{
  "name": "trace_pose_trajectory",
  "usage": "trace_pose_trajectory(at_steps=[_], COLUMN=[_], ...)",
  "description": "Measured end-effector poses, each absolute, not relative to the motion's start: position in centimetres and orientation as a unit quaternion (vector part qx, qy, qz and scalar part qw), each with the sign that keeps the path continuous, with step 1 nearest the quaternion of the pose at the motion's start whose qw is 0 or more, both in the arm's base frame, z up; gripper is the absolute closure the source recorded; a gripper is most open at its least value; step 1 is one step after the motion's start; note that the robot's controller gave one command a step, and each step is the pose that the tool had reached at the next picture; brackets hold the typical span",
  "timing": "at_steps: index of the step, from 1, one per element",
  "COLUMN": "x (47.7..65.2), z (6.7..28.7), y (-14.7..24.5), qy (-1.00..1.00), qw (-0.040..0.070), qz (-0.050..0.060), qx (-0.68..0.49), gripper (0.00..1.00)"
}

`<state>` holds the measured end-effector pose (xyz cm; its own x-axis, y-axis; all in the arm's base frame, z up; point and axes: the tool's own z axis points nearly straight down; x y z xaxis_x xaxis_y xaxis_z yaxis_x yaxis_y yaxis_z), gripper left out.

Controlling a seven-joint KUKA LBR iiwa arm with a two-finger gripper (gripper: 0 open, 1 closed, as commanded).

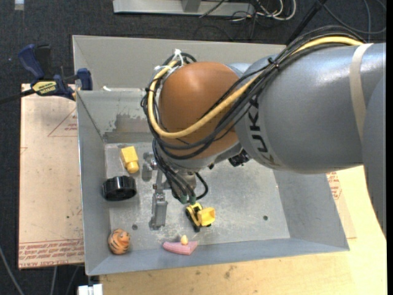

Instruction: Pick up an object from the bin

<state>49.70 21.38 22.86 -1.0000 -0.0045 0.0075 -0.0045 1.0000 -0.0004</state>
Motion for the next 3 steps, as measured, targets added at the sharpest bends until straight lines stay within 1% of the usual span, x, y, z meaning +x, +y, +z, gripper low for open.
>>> trace_pose_trajectory(at_steps=[1,2,3], x=[49.9,53.1,56.1], z=[23.3,16.7,15.9], y=[21.2,22.9,24.8], qy=[-1.0,-1.0,-1.0], qw=[0.0,-0.004,0.0], qz=[-0.001,-0.002,-0.001], qx=[0.0,0.026,0.018], gripper=[0.0,0.0,0.0])
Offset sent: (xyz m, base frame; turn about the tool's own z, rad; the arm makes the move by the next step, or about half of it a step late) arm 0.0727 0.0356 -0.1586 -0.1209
